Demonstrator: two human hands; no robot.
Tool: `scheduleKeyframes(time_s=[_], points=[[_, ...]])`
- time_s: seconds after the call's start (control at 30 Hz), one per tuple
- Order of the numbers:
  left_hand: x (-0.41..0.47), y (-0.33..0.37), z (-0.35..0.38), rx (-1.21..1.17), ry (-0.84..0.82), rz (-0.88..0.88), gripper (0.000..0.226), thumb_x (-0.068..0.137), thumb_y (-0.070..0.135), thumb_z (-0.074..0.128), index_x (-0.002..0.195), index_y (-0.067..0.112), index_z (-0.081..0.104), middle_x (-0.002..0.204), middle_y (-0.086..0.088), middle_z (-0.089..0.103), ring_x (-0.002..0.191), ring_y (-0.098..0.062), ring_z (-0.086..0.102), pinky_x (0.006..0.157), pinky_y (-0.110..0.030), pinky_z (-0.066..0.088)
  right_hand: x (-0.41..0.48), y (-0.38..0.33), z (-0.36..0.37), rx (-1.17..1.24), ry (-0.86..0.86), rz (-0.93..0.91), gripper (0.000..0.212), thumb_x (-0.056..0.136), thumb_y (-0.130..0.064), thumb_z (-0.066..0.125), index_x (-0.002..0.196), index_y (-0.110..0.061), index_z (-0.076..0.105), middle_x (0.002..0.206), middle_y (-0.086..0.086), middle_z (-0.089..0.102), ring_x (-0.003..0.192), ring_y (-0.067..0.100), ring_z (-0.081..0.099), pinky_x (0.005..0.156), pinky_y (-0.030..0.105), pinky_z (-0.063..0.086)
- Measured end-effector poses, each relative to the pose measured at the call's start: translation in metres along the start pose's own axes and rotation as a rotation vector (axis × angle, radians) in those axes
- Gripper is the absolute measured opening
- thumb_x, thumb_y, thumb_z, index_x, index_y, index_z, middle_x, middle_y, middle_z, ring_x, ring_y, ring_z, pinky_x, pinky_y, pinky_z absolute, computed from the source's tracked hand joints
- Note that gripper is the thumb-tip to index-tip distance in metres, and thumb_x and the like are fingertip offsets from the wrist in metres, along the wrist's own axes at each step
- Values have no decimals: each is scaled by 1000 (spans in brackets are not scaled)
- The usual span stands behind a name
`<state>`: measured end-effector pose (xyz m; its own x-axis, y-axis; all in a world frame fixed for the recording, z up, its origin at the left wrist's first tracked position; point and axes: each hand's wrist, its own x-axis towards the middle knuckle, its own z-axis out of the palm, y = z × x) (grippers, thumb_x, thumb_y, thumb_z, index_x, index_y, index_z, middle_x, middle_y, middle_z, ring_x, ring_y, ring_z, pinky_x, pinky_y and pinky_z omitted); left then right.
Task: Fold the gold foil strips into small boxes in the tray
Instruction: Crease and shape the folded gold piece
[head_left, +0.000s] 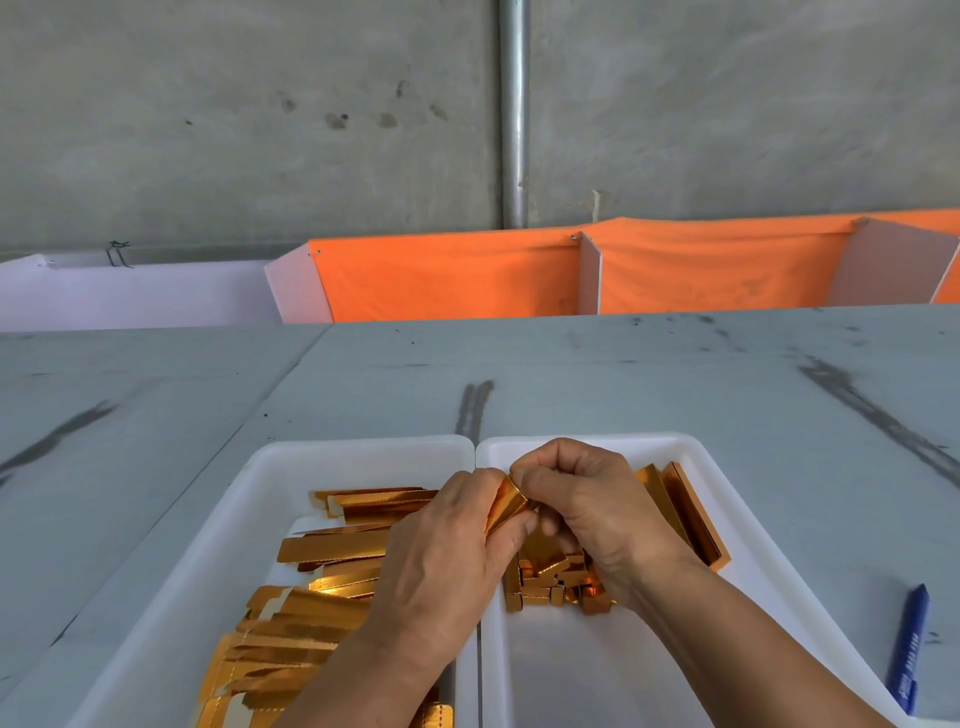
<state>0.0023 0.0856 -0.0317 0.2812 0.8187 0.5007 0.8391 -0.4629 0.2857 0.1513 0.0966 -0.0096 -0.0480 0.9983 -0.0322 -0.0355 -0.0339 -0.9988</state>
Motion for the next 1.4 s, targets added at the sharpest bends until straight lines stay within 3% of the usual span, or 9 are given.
scheduleKeyframes(time_s=[0.17,0.43,0.63,0.87,1.1,1.4], points=[[0,0,0,10,-14,6,65,75,73,14,116,33,44,93,20,42,79,0,48,59,-4,32,1,-1,-3,-20,-24,-5,10,88,-10,70,78,-12,72,54,5,57,43,9,48,38,20,36],[-2,2,-2,43,-33,47,65,77,73,11,116,34,44,93,19,41,82,-2,51,66,-12,44,3,-4,-9,-55,-80,38,7,88,-6,68,82,-8,71,56,10,57,47,18,43,39,23,36],[-2,3,-3,64,-54,49,64,78,73,10,119,35,42,96,19,41,86,-2,53,68,-10,43,3,-7,-12,-49,-105,72,8,88,-5,68,83,-9,71,57,10,59,48,19,45,41,22,39],[-3,1,-3,97,-44,66,49,89,65,33,122,32,47,99,16,50,81,-2,51,62,-7,33,0,-13,-14,-49,-137,116,5,89,-5,68,85,-6,70,57,10,62,41,14,51,42,20,45],[-2,2,-4,57,-23,41,60,82,69,22,118,31,51,91,19,42,76,-1,48,58,-6,32,-5,-16,-15,-109,-129,37,5,90,-9,70,89,-6,74,63,11,68,44,11,59,46,19,50],[-2,-2,-3,-44,12,-15,72,76,73,18,120,28,54,93,16,52,80,-2,54,65,-9,41,-7,-18,-13,-67,-149,68,15,94,-4,63,102,-8,75,72,14,71,51,12,62,55,19,54]])
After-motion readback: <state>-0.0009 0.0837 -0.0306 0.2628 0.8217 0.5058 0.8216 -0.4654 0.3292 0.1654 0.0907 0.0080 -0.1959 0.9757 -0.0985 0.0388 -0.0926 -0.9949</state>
